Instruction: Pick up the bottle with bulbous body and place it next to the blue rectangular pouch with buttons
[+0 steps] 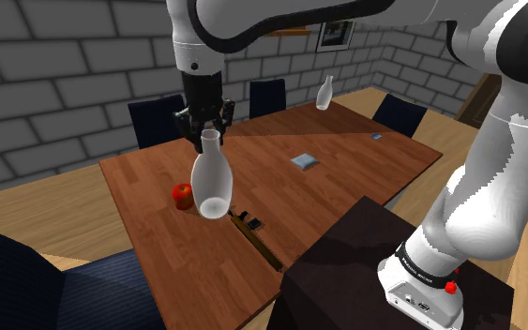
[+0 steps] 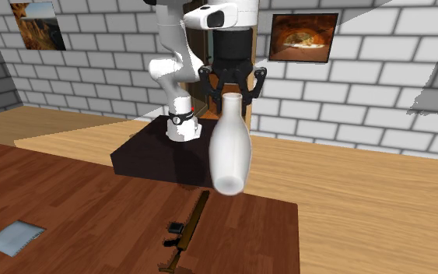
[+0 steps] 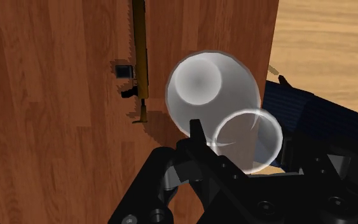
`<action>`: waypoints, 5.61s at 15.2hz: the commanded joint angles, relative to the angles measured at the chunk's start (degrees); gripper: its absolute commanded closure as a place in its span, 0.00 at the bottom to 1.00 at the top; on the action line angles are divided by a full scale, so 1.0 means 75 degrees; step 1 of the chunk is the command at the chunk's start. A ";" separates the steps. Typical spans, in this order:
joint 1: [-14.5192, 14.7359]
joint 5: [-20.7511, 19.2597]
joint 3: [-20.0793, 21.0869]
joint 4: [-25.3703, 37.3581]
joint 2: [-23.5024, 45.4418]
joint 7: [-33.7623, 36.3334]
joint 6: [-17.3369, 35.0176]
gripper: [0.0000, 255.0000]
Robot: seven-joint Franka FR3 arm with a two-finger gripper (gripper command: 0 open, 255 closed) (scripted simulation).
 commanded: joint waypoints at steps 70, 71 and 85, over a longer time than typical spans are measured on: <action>-0.3397 -0.0046 -0.3677 -0.1625 -0.1826 -0.7041 -0.0155 1.00; -0.3397 -0.0046 -0.3677 -0.1722 -0.1821 -0.7039 -0.0053 1.00; -0.3404 -0.0046 -0.3686 -0.2895 -0.1580 -0.7013 0.1359 1.00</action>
